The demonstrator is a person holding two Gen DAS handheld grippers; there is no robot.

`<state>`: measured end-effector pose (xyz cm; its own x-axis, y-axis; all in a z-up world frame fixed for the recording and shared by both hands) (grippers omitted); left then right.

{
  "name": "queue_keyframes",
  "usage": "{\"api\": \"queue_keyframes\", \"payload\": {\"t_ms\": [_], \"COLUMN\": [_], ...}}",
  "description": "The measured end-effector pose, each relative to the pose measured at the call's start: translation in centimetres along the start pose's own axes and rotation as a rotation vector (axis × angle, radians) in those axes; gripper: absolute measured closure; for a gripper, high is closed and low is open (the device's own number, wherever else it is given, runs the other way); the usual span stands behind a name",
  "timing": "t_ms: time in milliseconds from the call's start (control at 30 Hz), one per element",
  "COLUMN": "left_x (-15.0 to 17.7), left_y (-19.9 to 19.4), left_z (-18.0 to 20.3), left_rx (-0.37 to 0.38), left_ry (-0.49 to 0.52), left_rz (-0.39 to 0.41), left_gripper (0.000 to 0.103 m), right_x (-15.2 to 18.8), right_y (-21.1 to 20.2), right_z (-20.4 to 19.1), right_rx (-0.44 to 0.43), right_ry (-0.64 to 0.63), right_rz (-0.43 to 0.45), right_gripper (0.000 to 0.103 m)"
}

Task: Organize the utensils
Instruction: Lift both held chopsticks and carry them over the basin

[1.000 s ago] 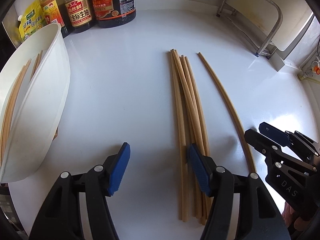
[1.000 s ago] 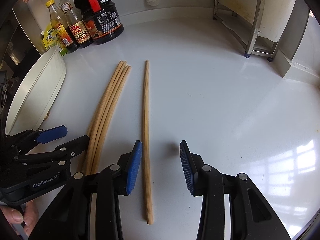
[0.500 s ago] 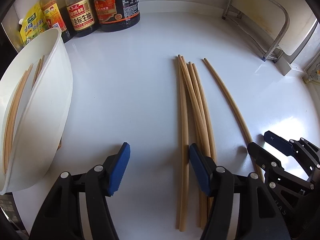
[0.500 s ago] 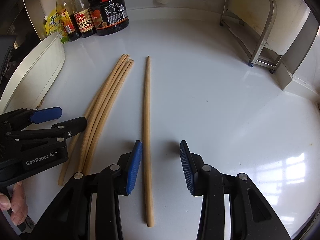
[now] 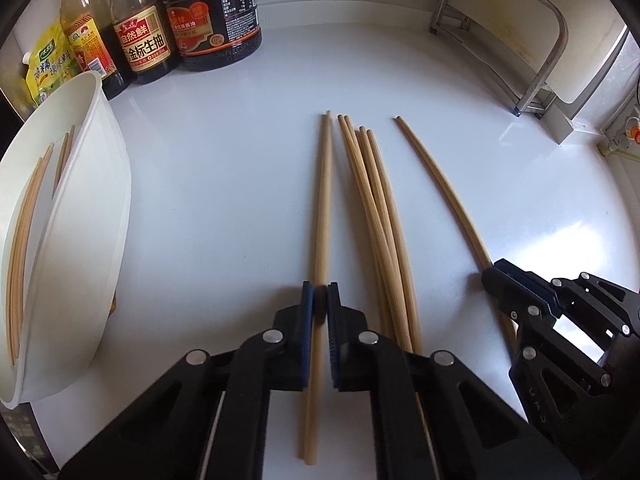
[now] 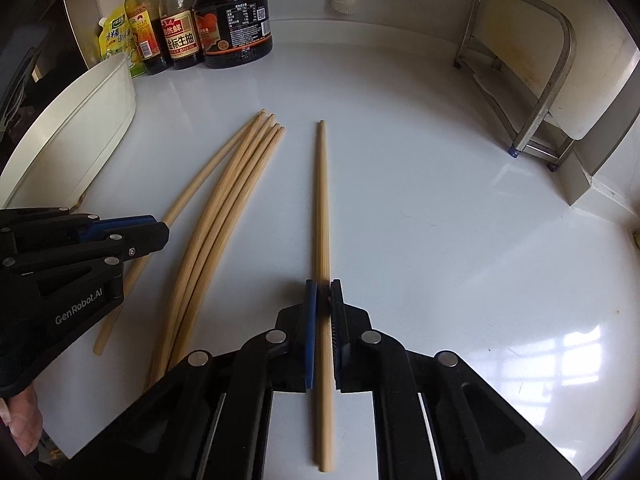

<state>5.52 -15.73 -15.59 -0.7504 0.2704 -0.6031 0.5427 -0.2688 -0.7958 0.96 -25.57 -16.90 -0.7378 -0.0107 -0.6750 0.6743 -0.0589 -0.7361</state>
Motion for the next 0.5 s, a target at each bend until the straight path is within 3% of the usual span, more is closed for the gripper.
{"api": "queue_keyframes", "payload": {"t_ms": [233, 500], "left_x": [0.2, -2.1], "left_y": [-0.8, -5.1], "left_z": [-0.4, -2.0], "left_rx": [0.056, 0.103], "left_ry": [-0.036, -0.048], "left_rz": [-0.032, 0.023], "left_gripper": [0.096, 0.096], "right_x": [0.0, -1.8], "right_y": [-0.9, -4.6], "right_z": [1.3, 1.1], "right_rx": [-0.034, -0.043], "right_ry": [0.135, 0.226], "right_rz": [-0.011, 0.032], "right_gripper": [0.096, 0.096]}}
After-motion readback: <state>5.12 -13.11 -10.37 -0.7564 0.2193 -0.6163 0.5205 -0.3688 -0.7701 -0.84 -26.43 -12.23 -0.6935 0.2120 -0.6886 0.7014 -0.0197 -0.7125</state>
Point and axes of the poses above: each gripper's, at about its wrist camera, not at the fingertips, and y roughly the way its jaws point, z to its right, x to its underside, the point moved 3 cm from there along y, roughly the way its jaws point, and after that the axes turned 15 degrees about z, right-handed, at the moved point
